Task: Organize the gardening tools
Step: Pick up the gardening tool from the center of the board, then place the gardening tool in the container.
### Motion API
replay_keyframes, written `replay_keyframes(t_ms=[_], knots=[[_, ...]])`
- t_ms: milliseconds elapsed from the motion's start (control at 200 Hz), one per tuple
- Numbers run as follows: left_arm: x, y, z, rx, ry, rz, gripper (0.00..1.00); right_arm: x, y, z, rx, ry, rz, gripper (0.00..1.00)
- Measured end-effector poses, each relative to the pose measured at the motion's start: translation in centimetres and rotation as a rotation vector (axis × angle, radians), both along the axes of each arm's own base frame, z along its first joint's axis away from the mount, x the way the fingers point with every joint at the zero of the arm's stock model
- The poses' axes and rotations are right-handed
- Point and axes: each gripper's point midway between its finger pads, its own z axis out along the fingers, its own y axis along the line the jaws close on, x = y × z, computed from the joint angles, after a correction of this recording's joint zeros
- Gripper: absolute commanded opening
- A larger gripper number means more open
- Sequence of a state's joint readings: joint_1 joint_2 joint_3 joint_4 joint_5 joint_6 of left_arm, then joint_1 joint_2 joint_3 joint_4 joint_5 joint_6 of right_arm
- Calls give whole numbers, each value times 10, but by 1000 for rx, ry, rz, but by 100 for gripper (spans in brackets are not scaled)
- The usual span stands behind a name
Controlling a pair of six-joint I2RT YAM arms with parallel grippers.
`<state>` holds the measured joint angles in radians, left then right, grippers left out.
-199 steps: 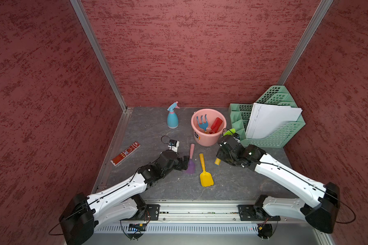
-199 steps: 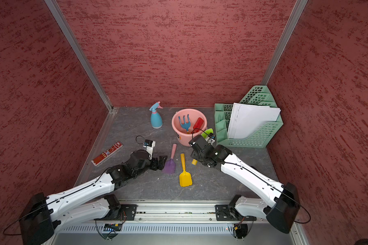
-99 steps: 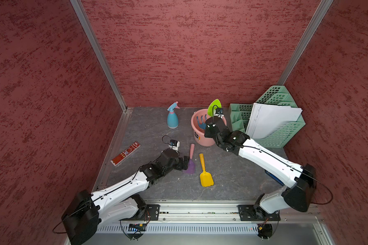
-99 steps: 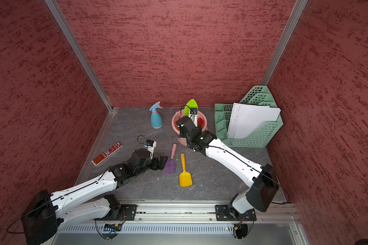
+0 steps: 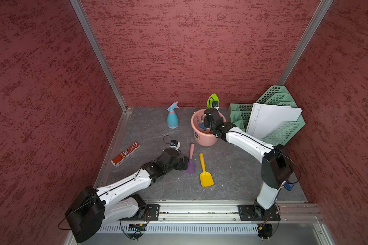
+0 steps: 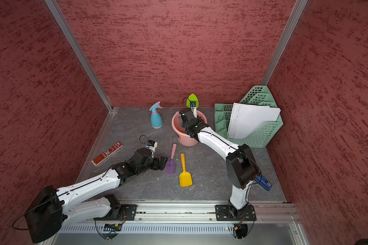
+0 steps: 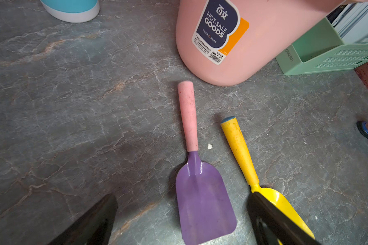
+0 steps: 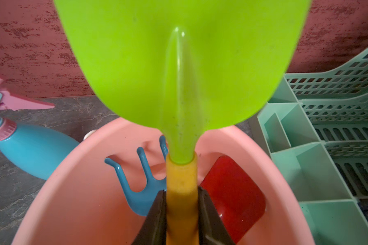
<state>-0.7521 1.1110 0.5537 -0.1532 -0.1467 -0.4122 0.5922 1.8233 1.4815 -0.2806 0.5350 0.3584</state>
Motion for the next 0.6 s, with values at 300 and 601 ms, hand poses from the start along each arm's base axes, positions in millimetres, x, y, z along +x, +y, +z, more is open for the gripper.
replay_keyframes(t_ms=[300,601], knots=[[2,-3,0,-6,7,-6,100,5,6,-27,22,49,8,12],[3,-3,2,-9,4,-4,100,5,9,-27,55,55,10,41]])
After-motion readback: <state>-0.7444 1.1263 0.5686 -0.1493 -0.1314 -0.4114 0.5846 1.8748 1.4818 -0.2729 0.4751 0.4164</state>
